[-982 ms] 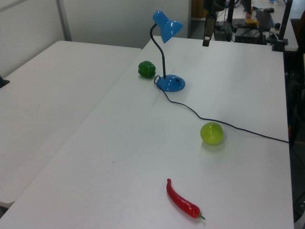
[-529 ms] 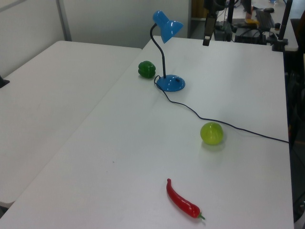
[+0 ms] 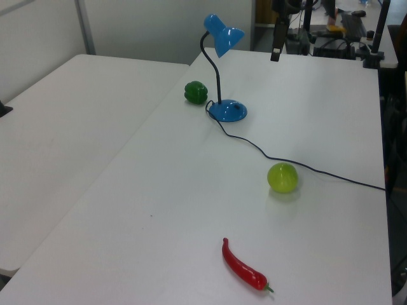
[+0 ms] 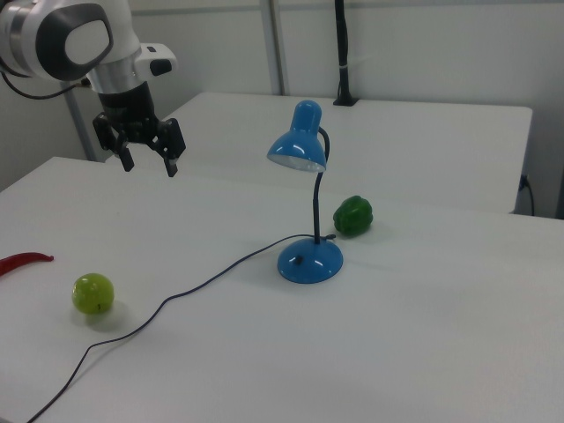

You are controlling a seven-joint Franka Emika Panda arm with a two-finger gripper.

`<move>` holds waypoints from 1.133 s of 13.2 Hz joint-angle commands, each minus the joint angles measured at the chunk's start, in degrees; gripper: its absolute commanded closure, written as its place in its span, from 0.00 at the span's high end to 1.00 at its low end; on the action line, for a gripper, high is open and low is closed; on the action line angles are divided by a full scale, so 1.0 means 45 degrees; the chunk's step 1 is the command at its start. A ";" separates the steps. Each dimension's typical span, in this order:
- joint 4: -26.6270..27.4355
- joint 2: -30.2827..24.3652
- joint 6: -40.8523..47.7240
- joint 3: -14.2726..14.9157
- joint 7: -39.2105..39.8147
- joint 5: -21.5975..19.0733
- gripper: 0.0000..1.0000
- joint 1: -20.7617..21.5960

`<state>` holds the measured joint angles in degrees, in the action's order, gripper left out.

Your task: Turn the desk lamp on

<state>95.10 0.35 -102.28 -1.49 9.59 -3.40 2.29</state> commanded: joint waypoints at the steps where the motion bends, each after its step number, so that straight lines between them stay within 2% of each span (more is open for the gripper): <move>1: -0.0020 -0.0059 -0.0181 0.0156 0.0544 0.0130 0.63 0.0116; 3: -0.0020 -0.0039 -0.0181 0.0176 0.0544 0.0091 0.41 0.0116; 8: 0.0039 -0.0058 -0.0181 0.0176 0.0563 0.0110 0.02 0.0097; 15: 0.0137 -0.0020 -0.0123 0.0176 0.0349 0.0110 0.00 0.0019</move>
<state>95.16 0.43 -102.28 -1.30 10.79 -3.39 2.29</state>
